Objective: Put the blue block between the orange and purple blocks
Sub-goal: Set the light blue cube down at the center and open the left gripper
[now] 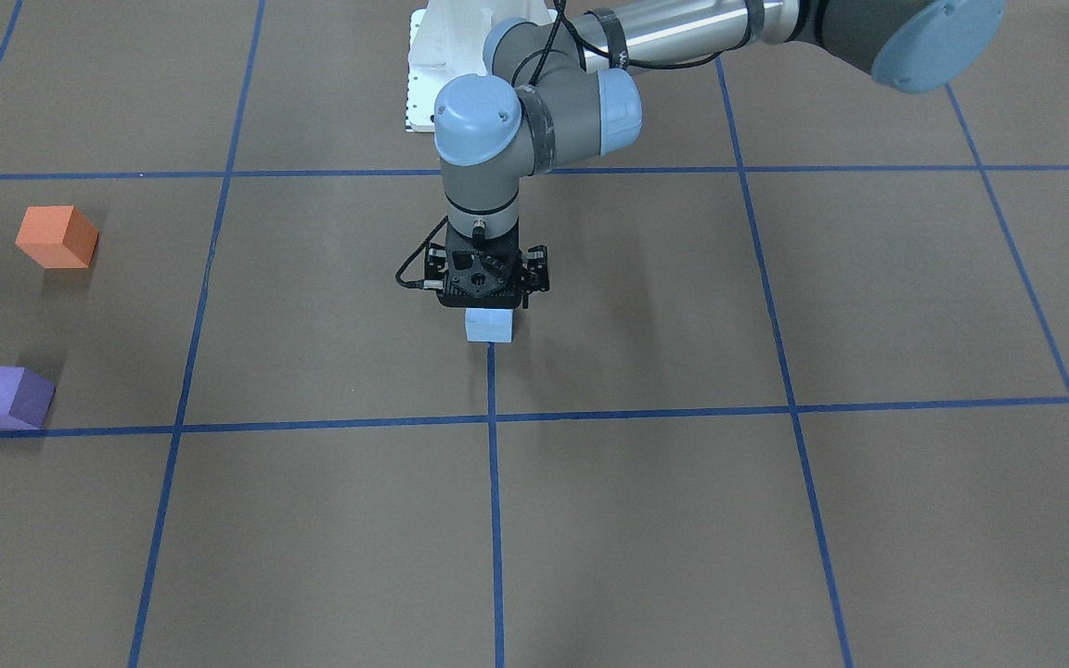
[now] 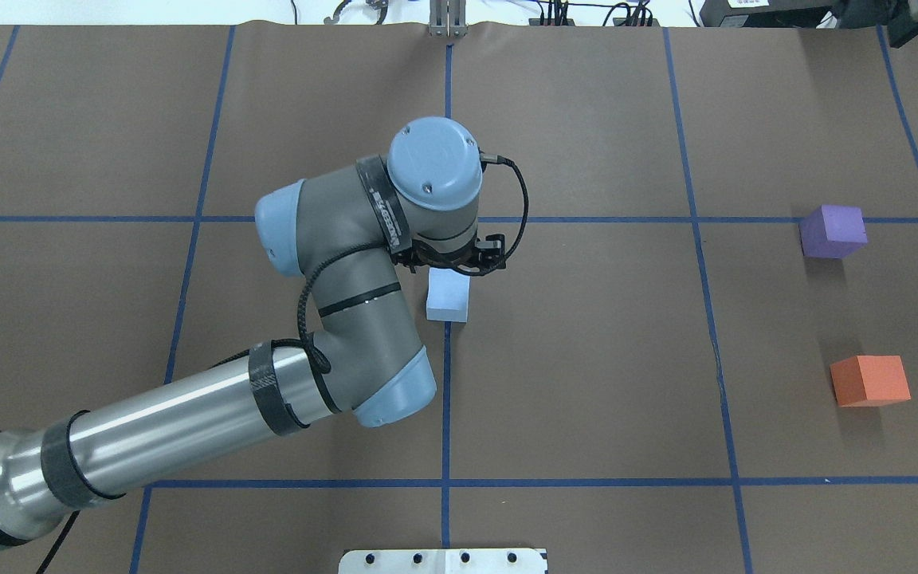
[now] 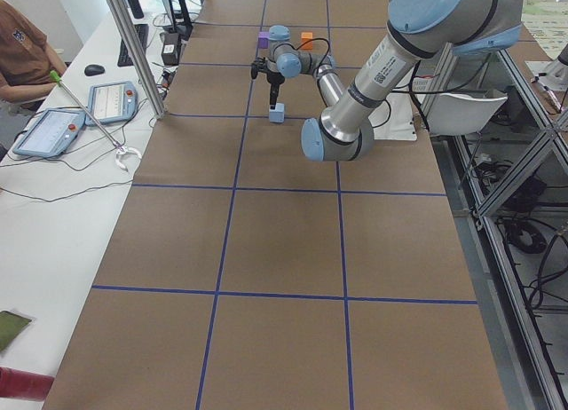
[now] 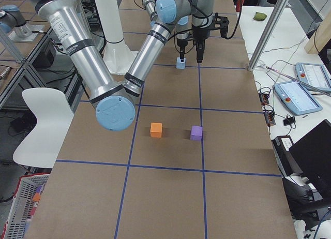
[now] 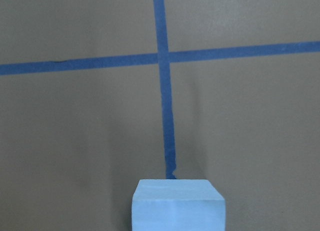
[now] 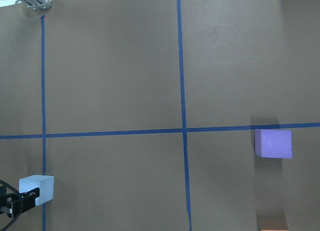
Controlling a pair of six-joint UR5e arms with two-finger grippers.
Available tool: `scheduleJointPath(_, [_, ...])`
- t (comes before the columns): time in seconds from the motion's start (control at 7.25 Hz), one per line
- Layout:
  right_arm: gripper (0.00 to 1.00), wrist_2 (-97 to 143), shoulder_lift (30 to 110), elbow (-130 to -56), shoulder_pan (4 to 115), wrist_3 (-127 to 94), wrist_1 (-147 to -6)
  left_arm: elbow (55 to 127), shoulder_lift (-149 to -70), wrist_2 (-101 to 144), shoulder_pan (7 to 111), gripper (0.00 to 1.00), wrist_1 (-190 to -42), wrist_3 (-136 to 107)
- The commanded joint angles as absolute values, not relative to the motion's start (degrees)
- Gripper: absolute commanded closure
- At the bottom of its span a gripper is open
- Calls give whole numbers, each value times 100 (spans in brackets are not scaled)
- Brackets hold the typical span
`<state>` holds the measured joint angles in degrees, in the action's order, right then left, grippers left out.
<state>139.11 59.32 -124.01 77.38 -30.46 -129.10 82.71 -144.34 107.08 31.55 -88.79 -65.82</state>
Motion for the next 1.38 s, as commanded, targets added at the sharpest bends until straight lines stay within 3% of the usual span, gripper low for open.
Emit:
scheduleJointPath(0.0, [1,13704,5303,-12524,6852,-4090,-12911,8918,-14353,11423,3873,0,-8133,-6513])
scheduleJointPath(0.41, [1,12511,4310,-12114,5103,-5332,-12867,10681,-12541,11435,4384,0,-8051,-6049])
scheduleJointPath(0.69, [1,11762,3737,-10966,4179,-6209,-11907,11668,-11160,11470,4955,0,-8121,-5498])
scheduleJointPath(0.97, [1,11104,3622,-10033,3492,-6783,-10893,11733,-10279,11777,5762,0,-8147,-4113])
scheduleJointPath(1.24, [1,11022,3394,-8883,3262,-7196,-10181,11577,-9967,11768,6413,0,-8139,-3859])
